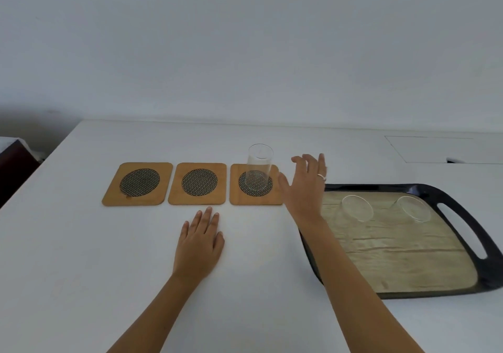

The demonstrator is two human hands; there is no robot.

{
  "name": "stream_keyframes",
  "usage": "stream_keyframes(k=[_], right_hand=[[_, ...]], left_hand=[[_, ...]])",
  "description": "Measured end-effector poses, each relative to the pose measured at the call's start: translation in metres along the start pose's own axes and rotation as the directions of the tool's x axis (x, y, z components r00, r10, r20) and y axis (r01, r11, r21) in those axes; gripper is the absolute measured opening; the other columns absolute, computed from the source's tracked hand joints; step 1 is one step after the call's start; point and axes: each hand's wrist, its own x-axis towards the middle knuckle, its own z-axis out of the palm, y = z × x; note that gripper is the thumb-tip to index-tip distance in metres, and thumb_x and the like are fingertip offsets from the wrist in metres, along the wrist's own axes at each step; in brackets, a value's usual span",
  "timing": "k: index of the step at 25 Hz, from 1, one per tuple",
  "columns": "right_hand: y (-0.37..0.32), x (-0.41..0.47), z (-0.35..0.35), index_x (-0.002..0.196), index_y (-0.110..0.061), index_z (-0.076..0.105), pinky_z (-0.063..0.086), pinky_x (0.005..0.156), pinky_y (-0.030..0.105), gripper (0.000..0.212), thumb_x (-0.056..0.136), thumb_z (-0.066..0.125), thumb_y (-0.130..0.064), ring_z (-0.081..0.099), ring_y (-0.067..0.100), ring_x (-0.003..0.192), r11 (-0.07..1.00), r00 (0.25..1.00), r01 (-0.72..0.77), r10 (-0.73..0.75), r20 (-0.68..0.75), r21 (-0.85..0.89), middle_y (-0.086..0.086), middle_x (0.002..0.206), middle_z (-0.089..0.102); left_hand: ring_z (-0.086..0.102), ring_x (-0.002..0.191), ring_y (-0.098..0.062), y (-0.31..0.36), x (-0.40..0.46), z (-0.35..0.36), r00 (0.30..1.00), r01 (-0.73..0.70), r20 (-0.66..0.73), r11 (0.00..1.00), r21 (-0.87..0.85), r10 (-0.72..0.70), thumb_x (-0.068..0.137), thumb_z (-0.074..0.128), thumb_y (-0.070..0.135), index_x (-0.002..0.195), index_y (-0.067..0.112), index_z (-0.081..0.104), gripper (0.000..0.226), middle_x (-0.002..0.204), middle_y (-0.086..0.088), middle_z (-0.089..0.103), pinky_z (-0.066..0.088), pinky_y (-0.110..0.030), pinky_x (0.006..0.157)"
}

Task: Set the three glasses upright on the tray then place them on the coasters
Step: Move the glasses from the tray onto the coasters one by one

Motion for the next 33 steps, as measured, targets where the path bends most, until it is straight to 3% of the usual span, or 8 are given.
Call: stream_keyframes(k=[2, 5, 10, 13, 20, 28, 33], right_hand=[[0.038, -0.003, -0.047, 0.111, -0.005, 0.061, 0.018, 0.112, 0.059, 0.036, 0.082, 0.069, -0.025, 0.024, 0.046, 0.138, 0.992, 0.999, -0.038, 0.037, -0.008, -0.120, 0.018, 0.124, 0.056], [0.064, -0.014, -0.071, 0.117, -0.009, 0.058, 0.019, 0.113, 0.057, 0.043, 0.081, 0.071, -0.028, 0.024, 0.042, 0.139, 0.990, 0.994, -0.105, 0.107, 0.021, -0.093, 0.015, 0.128, 0.054], [0.090, -0.040, -0.074, 0.141, -0.012, 0.028, 0.037, 0.103, 0.045, 0.086, 0.075, 0.076, -0.040, 0.038, 0.028, 0.129, 0.944, 0.948, -0.309, 0.296, 0.114, 0.117, 0.012, 0.140, 0.038], [0.091, -0.053, -0.062, 0.144, -0.019, 0.020, 0.040, 0.095, 0.036, 0.097, 0.071, 0.079, -0.041, 0.046, 0.022, 0.123, 0.871, 0.898, -0.430, 0.387, 0.207, 0.236, 0.008, 0.135, 0.046], [0.107, -0.081, -0.042, 0.125, -0.019, 0.042, 0.044, 0.092, 0.036, 0.070, 0.069, 0.081, -0.039, 0.050, 0.022, 0.117, 0.779, 0.835, -0.547, 0.480, 0.270, 0.307, 0.000, 0.122, 0.053], [0.075, -0.062, -0.030, 0.105, -0.037, 0.041, 0.046, 0.085, 0.035, 0.051, 0.071, 0.079, -0.032, 0.053, 0.019, 0.109, 0.797, 0.883, -0.470, 0.436, 0.176, 0.380, -0.006, 0.111, 0.053], [0.009, -0.039, -0.007, 0.104, -0.043, 0.046, 0.044, 0.082, 0.023, 0.051, 0.070, 0.081, -0.028, 0.058, 0.011, 0.104, 0.780, 0.925, -0.378, 0.342, 0.167, 0.498, -0.007, 0.111, 0.058]], left_hand=[[0.020, 0.143, -0.025, 0.023, -0.003, 0.003, 0.999, -0.030, 0.019, 0.999, 0.010, 0.030, 0.087, 0.012, 0.045, 0.143, 0.017, 0.031, 0.066, 0.154, -0.006, 0.028, 0.017, -0.045, 0.115], [0.019, 0.144, -0.025, 0.016, -0.002, 0.004, 1.000, 0.015, 0.014, 1.000, -0.004, -0.015, 0.086, 0.010, 0.046, 0.143, 0.017, 0.031, 0.068, 0.155, -0.005, 0.027, 0.017, -0.046, 0.115], [0.022, 0.143, -0.025, 0.002, -0.003, 0.000, 0.999, 0.046, 0.019, 0.999, 0.014, -0.046, 0.086, 0.010, 0.046, 0.143, 0.017, 0.033, 0.068, 0.154, -0.005, 0.029, 0.019, -0.047, 0.115], [0.024, 0.142, -0.025, -0.011, 0.000, -0.006, 0.998, 0.069, 0.004, 0.998, 0.010, -0.069, 0.085, 0.012, 0.046, 0.141, 0.017, 0.036, 0.067, 0.153, -0.005, 0.031, 0.020, -0.048, 0.114], [0.024, 0.142, -0.025, -0.016, 0.001, -0.007, 0.997, 0.072, 0.006, 0.997, -0.001, -0.072, 0.086, 0.014, 0.044, 0.141, 0.018, 0.036, 0.065, 0.153, -0.005, 0.032, 0.020, -0.048, 0.114], [0.024, 0.142, -0.024, -0.022, 0.003, -0.009, 0.998, 0.063, 0.014, 0.998, -0.016, -0.063, 0.086, 0.012, 0.044, 0.141, 0.017, 0.036, 0.066, 0.152, -0.005, 0.033, 0.020, -0.046, 0.114], [0.021, 0.143, -0.023, -0.041, 0.011, -0.012, 0.999, 0.024, 0.048, 0.999, -0.024, -0.023, 0.094, 0.030, 0.034, 0.142, 0.018, 0.034, 0.051, 0.154, -0.003, 0.030, 0.017, -0.042, 0.115]])
